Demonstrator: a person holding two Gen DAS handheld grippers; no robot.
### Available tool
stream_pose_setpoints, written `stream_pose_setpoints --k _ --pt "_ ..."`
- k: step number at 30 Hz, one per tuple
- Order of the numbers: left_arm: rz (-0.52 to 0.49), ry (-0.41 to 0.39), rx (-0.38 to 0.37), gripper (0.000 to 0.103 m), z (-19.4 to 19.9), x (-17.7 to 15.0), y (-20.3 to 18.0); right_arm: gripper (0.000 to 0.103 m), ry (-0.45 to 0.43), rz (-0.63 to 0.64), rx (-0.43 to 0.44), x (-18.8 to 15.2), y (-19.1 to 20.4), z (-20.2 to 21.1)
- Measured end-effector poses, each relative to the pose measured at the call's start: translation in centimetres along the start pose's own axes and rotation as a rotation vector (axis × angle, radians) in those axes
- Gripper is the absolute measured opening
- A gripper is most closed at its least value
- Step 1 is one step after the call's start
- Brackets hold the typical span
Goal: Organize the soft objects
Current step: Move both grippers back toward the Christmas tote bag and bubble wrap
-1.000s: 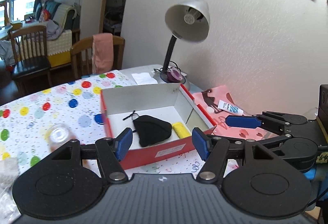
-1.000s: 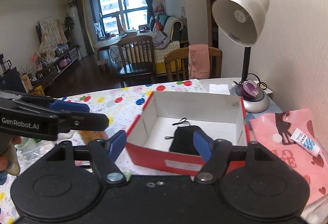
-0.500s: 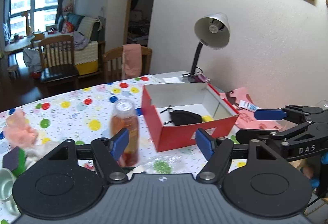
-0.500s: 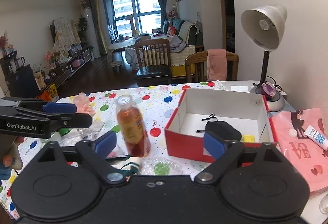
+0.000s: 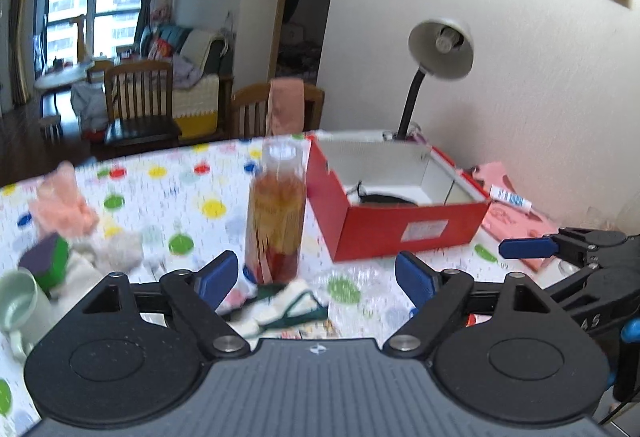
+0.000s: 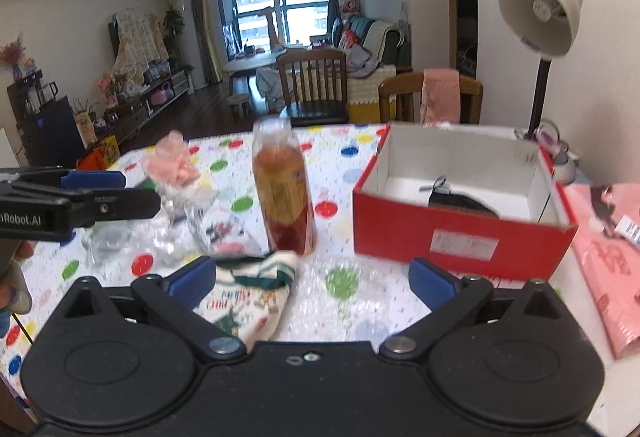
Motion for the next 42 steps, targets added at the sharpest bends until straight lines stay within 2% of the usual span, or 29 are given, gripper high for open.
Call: stream_pose_setpoints --k 7,11,22,28,35,37,42 --pt "-0.003 0.139 -0.007 0.086 -3.2 -4.5 -1.2 0.103 0.059 -0.026 0.010 -4.1 -0.5 -2.9" --pt "0.010 0.214 0.019 0.086 -5.3 -6.9 -1.4 0.103 0.103 -0.032 0.011 -6.0 -0.8 -4.7" --pt "0.033 0.356 0.047 0.086 -9.8 -10.5 -1.8 0.103 0.211 -0.016 0.013 -9.4 -1.6 -8.8" --pt "0.031 0.407 0.064 0.086 -11.5 -11.8 -1.7 0.103 0.249 0.002 0.024 -10.4 -1.7 -10.7" --pt "-0.003 0.412 0.079 0.086 -11.9 -12.5 -1.2 0.102 0.300 0.057 -0.008 -11.6 -1.6 -11.7" --pt "-0.010 0.409 0.087 0.080 -11.8 -12.6 -1.0 0.102 0.302 0.077 -0.019 -11.8 -1.4 -11.7" --pt "-0.018 0.404 0.096 0.058 -11.4 -12.6 -0.6 0.099 0.302 0.087 -0.036 -11.8 -1.3 -11.7"
Point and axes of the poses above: each gripper's, at about its wrist camera, not at the fingertips, and z roughly against the way its jaws point, y to its left, x to its top, the point moved 10 cm from there along -z, roughly the way its jaws point, and after that the axes turned 11 degrees about x, right-handed, at the moved point
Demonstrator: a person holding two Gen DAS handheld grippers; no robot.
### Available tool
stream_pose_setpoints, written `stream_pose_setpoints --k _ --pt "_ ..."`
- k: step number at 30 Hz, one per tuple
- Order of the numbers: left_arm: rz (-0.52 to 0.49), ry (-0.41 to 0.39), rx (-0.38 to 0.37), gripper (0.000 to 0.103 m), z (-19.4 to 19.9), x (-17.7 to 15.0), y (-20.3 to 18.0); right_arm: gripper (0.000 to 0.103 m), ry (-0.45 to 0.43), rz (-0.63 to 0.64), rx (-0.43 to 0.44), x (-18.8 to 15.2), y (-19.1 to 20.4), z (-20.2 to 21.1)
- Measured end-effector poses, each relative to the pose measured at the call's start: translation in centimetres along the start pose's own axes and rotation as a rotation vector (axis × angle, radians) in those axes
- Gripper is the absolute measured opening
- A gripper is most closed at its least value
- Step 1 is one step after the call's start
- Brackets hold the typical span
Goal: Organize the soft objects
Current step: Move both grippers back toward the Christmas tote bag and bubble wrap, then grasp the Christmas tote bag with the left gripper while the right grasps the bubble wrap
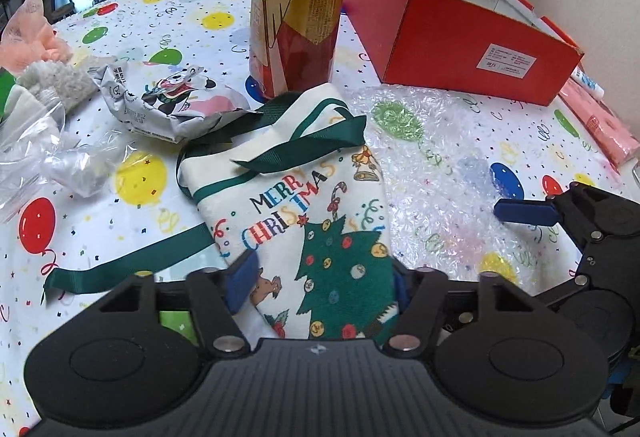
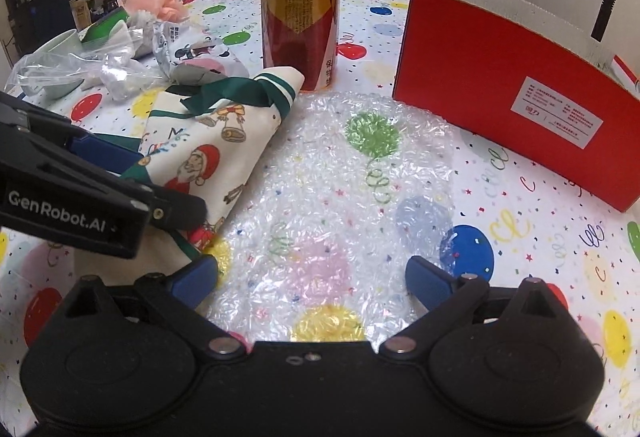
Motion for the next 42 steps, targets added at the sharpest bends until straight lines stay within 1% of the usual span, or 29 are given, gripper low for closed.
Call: stream_pose_setpoints --k 1,2,3,5,7,8,10,11,13,14,15,16,19,24,28,36,37,38,42 --pt "0.002 -0.001 -0.005 0.054 0.1 0.0 0.0 0.097 -0.001 -0.002 -0.001 0.0 0.1 0.0" --pt "0.003 -0.003 -0.012 0.046 0.3 0.0 0.0 0.096 -0.001 -0.004 0.000 0.1 0.2 0.0" --pt "0.002 -0.006 -0.020 0.038 0.5 0.0 -0.1 0.093 -0.002 -0.007 -0.001 0.1 0.2 0.1" --pt "0.001 -0.013 -0.026 0.033 0.9 0.0 -0.1 0.086 -0.005 -0.015 -0.008 0.2 0.2 0.3" --pt "0.002 -0.034 -0.027 0.031 1.3 0.2 0.1 0.070 -0.009 -0.017 -0.010 0.4 0.2 0.6" --pt "0.002 -0.038 -0.031 0.028 1.4 0.3 0.2 0.066 -0.009 -0.019 -0.012 0.4 0.1 0.7" --pt "0.010 -0.041 -0.037 0.025 1.7 0.4 0.4 0.052 -0.011 -0.028 -0.022 0.5 -0.1 1.0" --pt "0.012 -0.044 -0.037 0.024 1.9 0.4 0.4 0.048 -0.013 -0.036 -0.027 0.4 -0.2 1.1" --pt "0.012 -0.053 -0.036 0.022 2.3 0.5 0.6 0.027 -0.017 -0.045 -0.039 0.4 -0.4 1.4" --pt "0.010 -0.060 -0.036 0.020 2.6 0.5 0.6 0.023 -0.018 -0.053 -0.040 0.5 -0.5 1.5" --pt "0.007 -0.067 -0.036 0.019 2.9 0.6 0.6 0.015 -0.023 -0.064 -0.036 0.5 -0.6 1.7" --pt "0.007 -0.074 -0.036 0.018 3.2 0.7 0.7 0.013 -0.030 -0.073 -0.034 0.5 -0.8 2.0" --pt "0.020 -0.095 -0.047 0.017 4.2 1.1 0.9 0.011 -0.064 -0.099 -0.039 0.9 -1.2 3.2" --pt "0.060 -0.141 -0.087 0.014 6.6 2.0 1.4 0.010 -0.132 -0.144 -0.021 1.9 -1.6 6.4" --pt "0.085 -0.189 -0.139 0.014 9.1 3.3 1.2 0.010 -0.179 -0.167 -0.006 2.8 -1.9 9.5" --pt "0.029 -0.314 -0.216 0.011 14.2 5.9 -1.2 0.010 -0.267 -0.183 -0.009 4.5 -2.4 15.2" --pt "0.020 -0.325 -0.225 0.011 14.6 6.2 -1.5 0.010 -0.275 -0.188 -0.010 4.8 -2.5 15.8" --pt "0.011 -0.336 -0.233 0.007 15.0 6.4 -1.8 0.010 -0.286 -0.194 -0.010 4.9 -2.7 16.3" --pt "-0.016 -0.350 -0.261 0.006 15.6 7.1 -2.8 0.010 -0.322 -0.212 -0.019 5.5 -3.4 17.9"
Point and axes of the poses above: each gripper's, at about its wrist camera, not at the fingertips, and z roughly against the way its jaws point, y to its left, x to its top, the point moved 10 cm from there along -z, roughly the way its jaws point, and after that the axes turned 11 degrees about x, right-handed, at the moved point
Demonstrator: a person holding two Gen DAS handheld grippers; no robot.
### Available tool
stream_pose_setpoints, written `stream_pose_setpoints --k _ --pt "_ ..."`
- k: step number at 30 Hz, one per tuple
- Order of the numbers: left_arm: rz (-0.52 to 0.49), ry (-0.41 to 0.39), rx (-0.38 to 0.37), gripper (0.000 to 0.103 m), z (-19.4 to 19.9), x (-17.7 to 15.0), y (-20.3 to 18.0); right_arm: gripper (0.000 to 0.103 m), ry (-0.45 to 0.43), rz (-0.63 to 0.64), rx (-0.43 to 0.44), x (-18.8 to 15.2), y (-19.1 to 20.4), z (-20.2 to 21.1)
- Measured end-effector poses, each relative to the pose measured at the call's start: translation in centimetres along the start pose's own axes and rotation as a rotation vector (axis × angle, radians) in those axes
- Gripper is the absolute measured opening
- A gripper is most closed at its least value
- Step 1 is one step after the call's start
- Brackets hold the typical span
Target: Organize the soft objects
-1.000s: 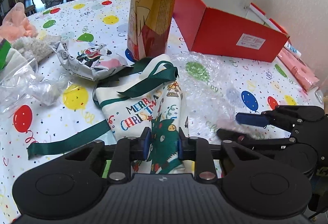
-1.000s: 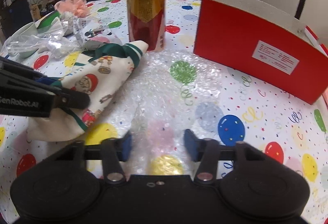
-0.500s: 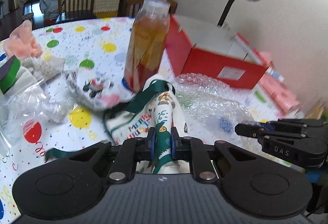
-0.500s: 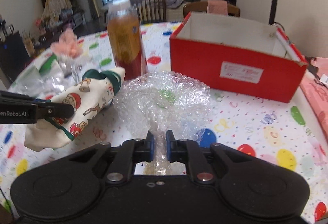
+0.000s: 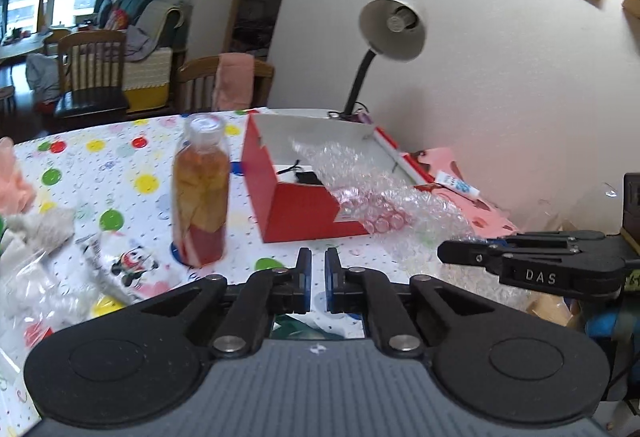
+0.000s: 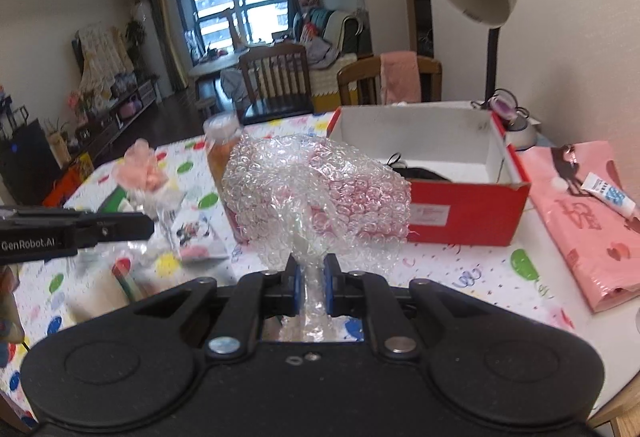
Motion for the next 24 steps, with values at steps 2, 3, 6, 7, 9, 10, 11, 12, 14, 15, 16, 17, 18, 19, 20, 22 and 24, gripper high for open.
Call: stream_pose_setpoints --k 2,3,6,7,9,10,11,12,14,15,16,17,18,19,20,22,24 --pt "-0.033 0.022 -0.008 0.006 -0.4 -0.3 -0.5 0.010 -0.012 -0.002 -0.004 0.3 -0.2 0.4" --pt "-0.035 0.048 -0.014 0.006 -0.8 -0.8 -0.6 0.010 -0.017 -0.006 -0.008 0.4 -0.4 0.5" --pt "-0.038 0.121 -0.037 0.006 -1.8 -2.7 -0.6 0.010 -0.017 -0.025 -0.010 0.1 -0.9 0.8" --pt "-0.049 0.139 -0.039 0.007 -2.0 -3.4 -0.7 0.010 -0.016 -0.030 -0.011 -0.1 -1.0 0.8" --pt "-0.068 0.177 -0.044 0.007 -2.4 -4.9 -0.9 0.010 -0.010 -0.042 -0.012 -0.7 -1.1 0.9" --pt "-0.068 0.203 -0.055 0.007 -2.5 -5.7 -1.0 0.010 -0.006 -0.050 -0.013 -1.0 -1.2 0.8" --pt "-0.065 0.230 -0.067 0.007 -2.6 -6.4 -1.1 0.010 -0.001 -0.059 -0.012 -1.4 -1.3 0.7" --pt "-0.067 0.250 -0.078 0.007 -2.6 -7.1 -1.3 0.010 0.003 -0.067 -0.012 -1.7 -1.3 0.7" --pt "-0.091 0.274 -0.081 0.007 -2.6 -8.3 -1.7 0.010 0.011 -0.078 -0.011 -2.3 -1.4 0.7" --pt "-0.110 0.285 -0.084 0.009 -2.6 -8.8 -2.0 0.010 0.015 -0.083 -0.011 -2.5 -1.4 0.7" --pt "-0.130 0.301 -0.086 0.010 -2.6 -9.4 -2.3 0.010 0.017 -0.087 -0.010 -2.8 -1.3 0.7" --pt "-0.147 0.322 -0.088 0.018 -2.7 -10.0 -2.6 0.010 0.019 -0.091 -0.010 -3.0 -1.3 0.7" --pt "-0.162 0.346 -0.086 0.040 -2.8 -10.6 -2.9 0.010 0.022 -0.093 -0.009 -3.1 -1.2 0.7" --pt "-0.175 0.369 -0.077 0.052 -3.0 -11.2 -3.0 0.010 0.024 -0.094 -0.010 -3.3 -1.2 0.6" --pt "-0.185 0.393 -0.072 0.089 -3.2 -11.7 -3.1 0.011 0.026 -0.096 -0.011 -3.5 -1.1 0.6" --pt "-0.180 0.408 -0.084 0.097 -3.2 -12.4 -3.4 0.011 0.028 -0.099 -0.010 -3.8 -1.1 0.7" --pt "-0.184 0.419 -0.076 0.097 -3.4 -12.9 -3.5 0.011 0.029 -0.102 -0.012 -4.1 -1.0 0.8"
Point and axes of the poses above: each gripper's, at about its wrist camera, not at the fingertips, and z roughly against the way its jaws point, y to its left, x to its top, the point moved 10 cm from there along -z, roughly the way its jaws point, and after that the axes turned 11 degrees about x, right-handed, at the moved point
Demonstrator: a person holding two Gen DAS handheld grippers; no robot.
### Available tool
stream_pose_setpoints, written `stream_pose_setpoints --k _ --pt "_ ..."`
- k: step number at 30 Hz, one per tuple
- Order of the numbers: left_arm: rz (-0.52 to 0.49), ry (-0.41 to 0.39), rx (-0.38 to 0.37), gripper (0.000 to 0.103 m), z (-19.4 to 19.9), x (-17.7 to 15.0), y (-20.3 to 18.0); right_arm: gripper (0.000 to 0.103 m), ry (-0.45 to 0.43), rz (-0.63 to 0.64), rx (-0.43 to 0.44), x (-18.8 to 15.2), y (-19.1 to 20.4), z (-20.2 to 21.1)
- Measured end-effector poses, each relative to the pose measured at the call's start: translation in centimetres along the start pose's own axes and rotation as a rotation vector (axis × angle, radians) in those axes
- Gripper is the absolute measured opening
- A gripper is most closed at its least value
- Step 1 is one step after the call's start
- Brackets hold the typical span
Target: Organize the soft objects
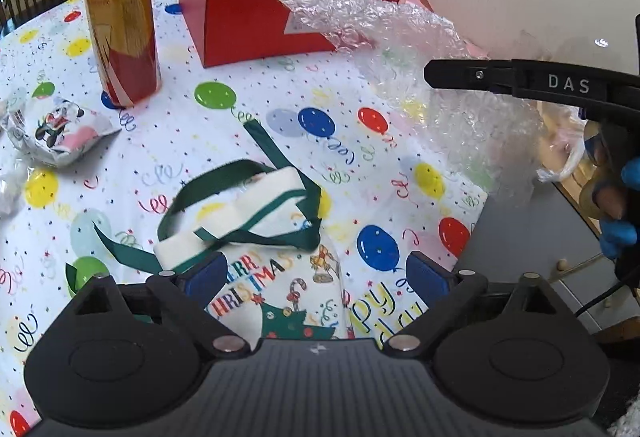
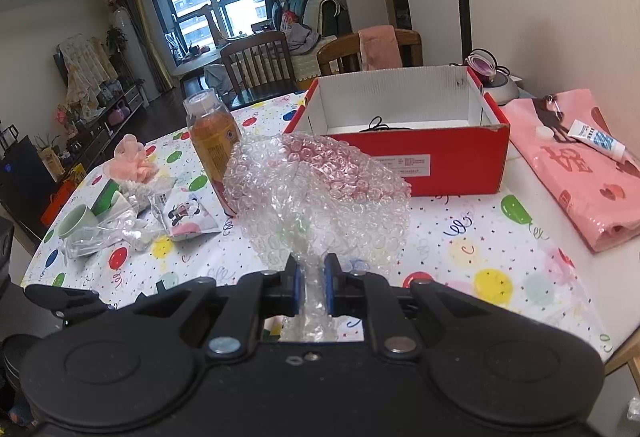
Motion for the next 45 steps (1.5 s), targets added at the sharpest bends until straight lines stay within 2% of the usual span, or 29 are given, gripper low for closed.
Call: stream_pose_setpoints --k 3,8,16,18,19,22,24,26,27,30,33,37,45 --pt "-0.007 0.056 0.013 0.097 -1.2 -0.9 -0.3 0.011 0.005 -0.008 -0.003 -0.5 0.0 0.0" --pt "-0.019 0.171 0.086 0.097 -4.3 -3.0 0.0 0.011 0.015 -0.012 -0.010 -1.1 0.0 0.1" --pt "-0.051 0.154 0.157 0.095 -5.3 -3.7 0.8 0.011 0.027 -0.017 -0.022 -1.6 -0.2 0.2" --pt "-0.073 0.151 0.184 0.087 -5.4 -3.8 0.8 0.011 0.029 -0.018 -0.024 -1.6 -0.2 0.2" --pt "-0.087 0.145 0.198 0.083 -5.4 -3.8 0.9 0.011 0.031 -0.019 -0.023 -1.6 -0.2 0.1" --pt "-0.088 0.112 0.196 0.060 -4.9 -3.3 1.1 0.011 0.037 -0.019 -0.021 -1.7 -0.2 -0.1" --pt "-0.068 0.096 0.166 0.033 -4.6 -3.0 1.2 0.011 0.041 -0.018 -0.019 -1.7 -0.1 -0.2" --pt "-0.051 0.086 0.154 0.030 -4.4 -2.9 1.4 0.011 0.044 -0.015 -0.017 -1.7 -0.1 -0.4" --pt "-0.046 0.079 0.154 0.023 -4.3 -2.8 1.6 0.011 0.045 -0.014 -0.016 -1.6 -0.1 -0.4" --pt "-0.005 0.054 0.147 0.016 -3.9 -2.4 2.4 0.011 0.045 -0.014 -0.015 -1.6 -0.1 -0.4" --pt "0.026 0.008 0.152 0.014 -2.8 -1.2 3.3 0.011 0.042 -0.011 -0.017 -1.3 -0.2 -0.4" --pt "0.075 -0.056 0.147 0.013 -0.8 1.1 4.3 0.011 0.034 -0.012 -0.018 -0.9 -0.3 -0.3" --pt "0.137 -0.197 0.062 0.013 4.4 6.7 4.2 0.011 -0.020 -0.004 -0.016 1.8 -0.5 1.1"
Point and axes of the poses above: each gripper's, at about its wrist camera, not at the fingertips, and z roughly against the way its jaws point, y to its left, x to its top, the point moved 10 cm from there along -z, roughly the way its jaws point, and after that the axes turned 11 degrees about x, right-handed, at the moved point
